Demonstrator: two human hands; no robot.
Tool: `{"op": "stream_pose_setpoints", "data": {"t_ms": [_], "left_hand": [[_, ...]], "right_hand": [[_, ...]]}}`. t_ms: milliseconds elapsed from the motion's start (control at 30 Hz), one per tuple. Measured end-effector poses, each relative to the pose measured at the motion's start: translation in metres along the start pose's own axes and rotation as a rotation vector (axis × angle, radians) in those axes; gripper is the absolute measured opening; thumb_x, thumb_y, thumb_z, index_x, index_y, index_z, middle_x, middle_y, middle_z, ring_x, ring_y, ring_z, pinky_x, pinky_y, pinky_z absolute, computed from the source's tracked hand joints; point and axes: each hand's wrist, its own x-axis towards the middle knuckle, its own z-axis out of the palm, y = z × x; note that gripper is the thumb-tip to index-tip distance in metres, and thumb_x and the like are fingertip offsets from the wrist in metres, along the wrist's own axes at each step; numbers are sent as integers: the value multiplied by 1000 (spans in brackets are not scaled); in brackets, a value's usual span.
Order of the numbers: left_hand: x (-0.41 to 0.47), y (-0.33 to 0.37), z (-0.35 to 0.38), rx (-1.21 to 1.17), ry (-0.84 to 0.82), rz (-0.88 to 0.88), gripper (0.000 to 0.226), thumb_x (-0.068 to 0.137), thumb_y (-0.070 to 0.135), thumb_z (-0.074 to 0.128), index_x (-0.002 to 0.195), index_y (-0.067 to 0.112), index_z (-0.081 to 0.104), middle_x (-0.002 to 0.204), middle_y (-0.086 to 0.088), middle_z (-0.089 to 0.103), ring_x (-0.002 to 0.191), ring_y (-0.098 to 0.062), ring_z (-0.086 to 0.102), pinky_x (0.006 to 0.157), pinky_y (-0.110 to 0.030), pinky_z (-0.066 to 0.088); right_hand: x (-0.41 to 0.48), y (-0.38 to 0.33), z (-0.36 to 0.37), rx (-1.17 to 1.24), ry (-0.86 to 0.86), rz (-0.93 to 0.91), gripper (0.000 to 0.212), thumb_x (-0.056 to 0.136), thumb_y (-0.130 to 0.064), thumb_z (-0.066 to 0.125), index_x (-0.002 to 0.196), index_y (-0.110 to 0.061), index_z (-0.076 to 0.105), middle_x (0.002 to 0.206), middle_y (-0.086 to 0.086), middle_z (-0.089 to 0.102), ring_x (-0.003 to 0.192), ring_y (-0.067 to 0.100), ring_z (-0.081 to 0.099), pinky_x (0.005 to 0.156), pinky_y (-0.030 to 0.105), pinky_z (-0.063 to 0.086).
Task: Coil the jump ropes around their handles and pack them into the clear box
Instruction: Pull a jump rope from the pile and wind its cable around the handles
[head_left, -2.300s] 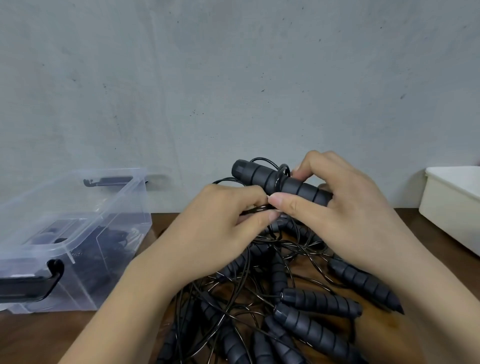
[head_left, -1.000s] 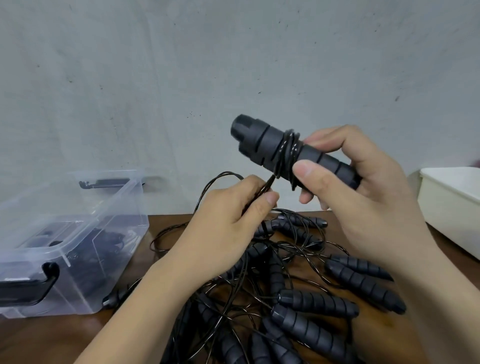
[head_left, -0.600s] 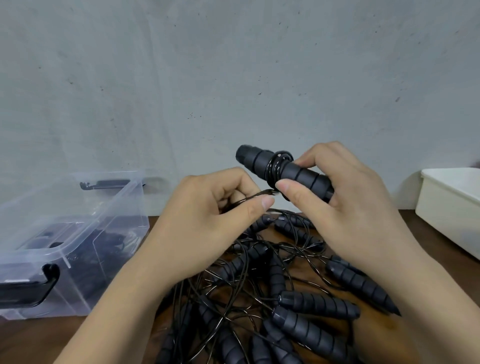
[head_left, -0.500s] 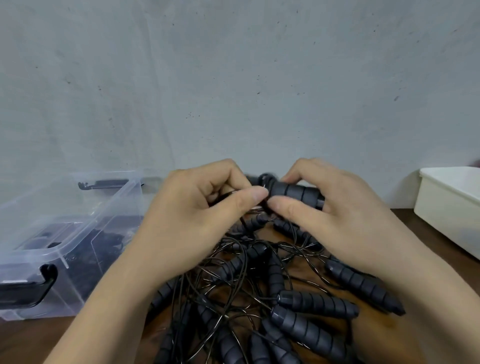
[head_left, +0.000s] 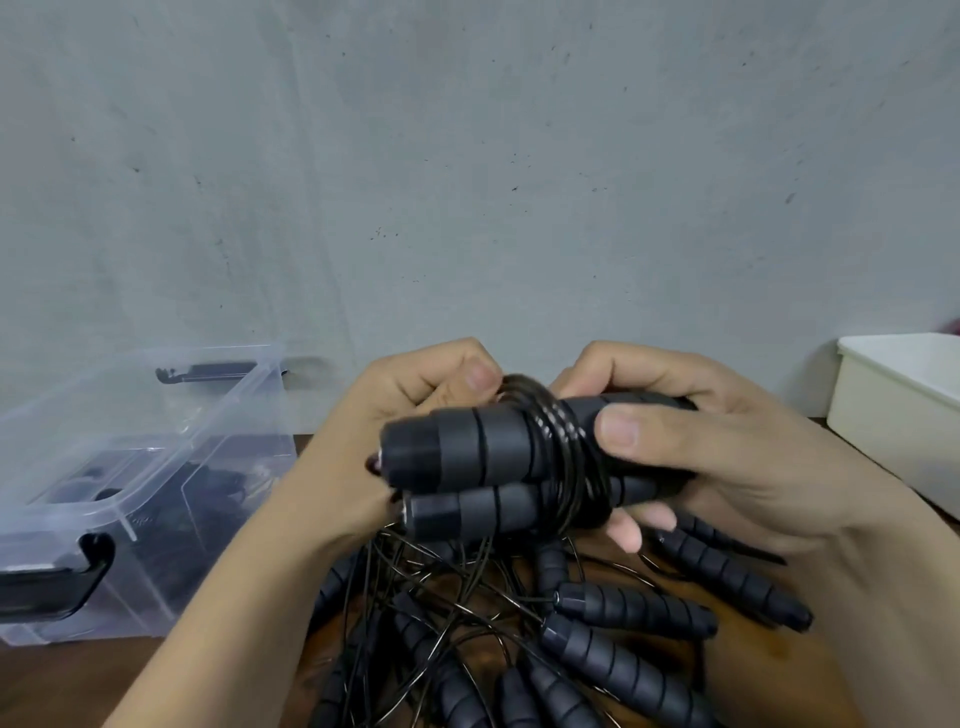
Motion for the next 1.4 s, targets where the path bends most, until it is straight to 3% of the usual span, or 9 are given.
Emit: {"op": "stream_pose_setpoints", "data": {"t_ms": [100, 167, 367, 633, 833, 967, 1067, 1200, 1400], "left_hand": [[-1, -13, 4, 187, 145, -67, 42, 100, 11, 63, 82, 49, 70, 74, 28, 66, 69, 8, 61, 68, -11, 47], [2, -9, 13, 148, 188, -86, 56, 102, -1, 53, 66, 40, 64, 62, 23, 62, 60, 7, 58, 62, -9, 46], [12, -8, 29, 273, 90, -19, 39, 113, 44, 38, 87, 26, 62, 63, -2, 59, 64, -15, 59, 72, -29, 50], [12, -10, 29, 471, 51, -165, 24, 108, 45, 53, 94, 27, 63, 77, 4, 75, 61, 2, 61, 57, -12, 39], [12, -3, 20, 578, 132, -112, 35, 103, 50, 58, 82, 22, 62, 67, -8, 60, 60, -21, 56, 57, -34, 42], [10, 4, 11, 628, 150, -73, 38, 99, 46, 68, 74, 19, 60, 64, -6, 57, 55, -8, 46, 54, -26, 34], [7, 5, 7, 641, 130, -65, 38, 94, 45, 76, 69, 20, 63, 53, 4, 53, 51, -4, 44, 51, -21, 32], [3, 13, -1, 518, 25, -97, 43, 74, 50, 91, 65, 16, 65, 48, 11, 46, 51, -6, 37, 52, -22, 28], [2, 6, 6, 271, -107, -40, 48, 76, 44, 92, 62, 14, 58, 59, 3, 48, 56, -10, 40, 54, -21, 32]], "right_hand": [[4, 3, 0, 109, 65, -90, 42, 94, -41, 79, 106, -4, 66, 76, 12, 69, 56, 20, 63, 46, 26, 41], [6, 3, 2, 164, 115, -133, 39, 93, -42, 80, 104, -8, 66, 81, 12, 69, 57, 21, 64, 47, 25, 42], [10, 3, 5, 184, 350, -267, 28, 99, -39, 70, 104, -12, 64, 98, 17, 70, 66, 23, 61, 51, 24, 48], [15, 8, 9, -344, 687, -408, 8, 98, -33, 72, 102, -28, 67, 92, 10, 75, 66, 31, 70, 59, 37, 51], [11, 10, 3, -762, 781, -286, 11, 99, -37, 74, 108, -38, 66, 100, -4, 71, 87, 16, 72, 73, 24, 54], [12, 12, 2, -885, 696, -172, 12, 97, -44, 73, 106, -37, 68, 105, -12, 66, 91, 13, 69, 78, 44, 59], [10, 6, 3, -921, 556, 26, 16, 95, -51, 72, 101, -36, 70, 88, -13, 68, 76, 8, 67, 70, 26, 54], [0, -13, -6, -617, 237, 290, 22, 95, -44, 73, 100, -23, 74, 55, -3, 61, 42, 7, 50, 45, 19, 36], [-2, -3, -15, -260, -26, 390, 28, 94, -36, 79, 103, -11, 72, 73, 22, 56, 48, 18, 47, 47, 29, 19]]}}
